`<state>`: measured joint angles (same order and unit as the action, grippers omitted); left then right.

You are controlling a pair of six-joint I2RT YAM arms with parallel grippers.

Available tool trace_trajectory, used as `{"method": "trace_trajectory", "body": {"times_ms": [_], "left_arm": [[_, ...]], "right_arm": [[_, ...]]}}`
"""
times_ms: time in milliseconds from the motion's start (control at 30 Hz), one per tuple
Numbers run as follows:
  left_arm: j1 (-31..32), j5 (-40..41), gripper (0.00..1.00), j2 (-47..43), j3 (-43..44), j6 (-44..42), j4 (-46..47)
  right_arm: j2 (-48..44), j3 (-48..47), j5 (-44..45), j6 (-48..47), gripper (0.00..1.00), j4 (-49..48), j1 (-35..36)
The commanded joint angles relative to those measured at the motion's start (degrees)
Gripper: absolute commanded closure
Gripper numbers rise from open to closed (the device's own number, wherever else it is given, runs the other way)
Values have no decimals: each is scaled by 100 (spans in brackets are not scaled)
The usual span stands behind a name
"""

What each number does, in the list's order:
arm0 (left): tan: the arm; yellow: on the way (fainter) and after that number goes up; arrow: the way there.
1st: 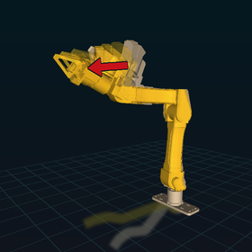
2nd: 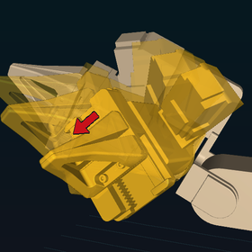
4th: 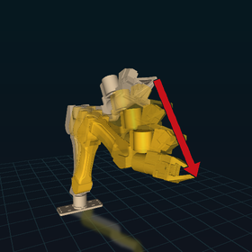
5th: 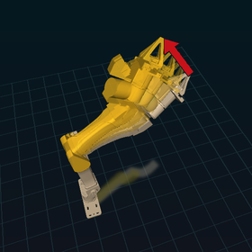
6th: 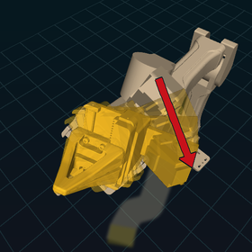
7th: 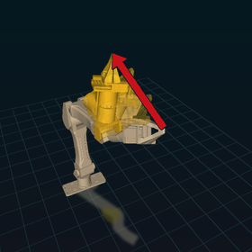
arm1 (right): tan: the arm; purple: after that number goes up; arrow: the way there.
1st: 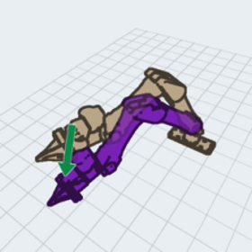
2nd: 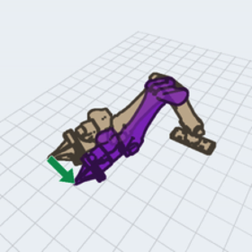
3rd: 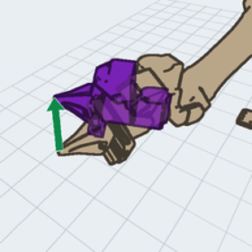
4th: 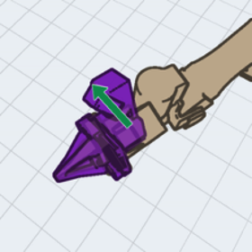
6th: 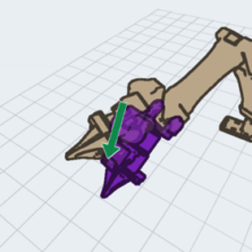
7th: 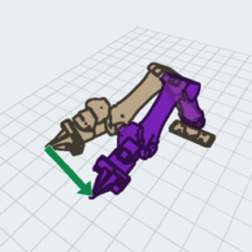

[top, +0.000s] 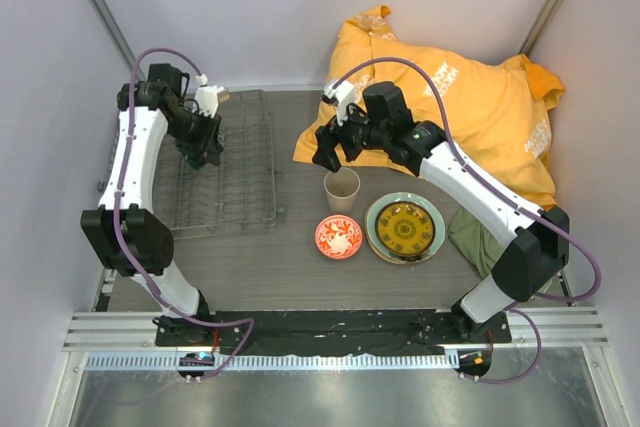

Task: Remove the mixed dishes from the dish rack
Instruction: Place the cup on the dish rack.

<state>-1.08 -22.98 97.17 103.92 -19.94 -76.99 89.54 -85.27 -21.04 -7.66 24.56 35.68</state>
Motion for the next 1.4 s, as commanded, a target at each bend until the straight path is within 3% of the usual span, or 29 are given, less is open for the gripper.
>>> {"method": "trace_trajectory", "body": {"times_ms": [0, 167, 533, 767, 1200, 1367], "left_arm": [[264, -75, 98, -136, -55, -168, 193], [582, 241, 100, 4, -337, -194, 333], [1523, 2911, 100, 250, -1181, -405, 1054], [1997, 4150, 100, 575, -1339, -572, 1116], [2507, 5049, 100, 1296, -1392, -792, 984], [2525, 5084, 91, 1340, -1453, -800, 984]], "right_arm": [[-50, 2, 38, -69, 16, -91, 53], [2, -16, 30, -95, 16, -39, 71], [-33, 90, 47, -148, 15, -30, 79], [-41, 108, 21, -139, 15, -30, 79], [-24, 230, -6, -209, 14, 172, 79], [-59, 240, -6, -210, 14, 172, 79]]}}
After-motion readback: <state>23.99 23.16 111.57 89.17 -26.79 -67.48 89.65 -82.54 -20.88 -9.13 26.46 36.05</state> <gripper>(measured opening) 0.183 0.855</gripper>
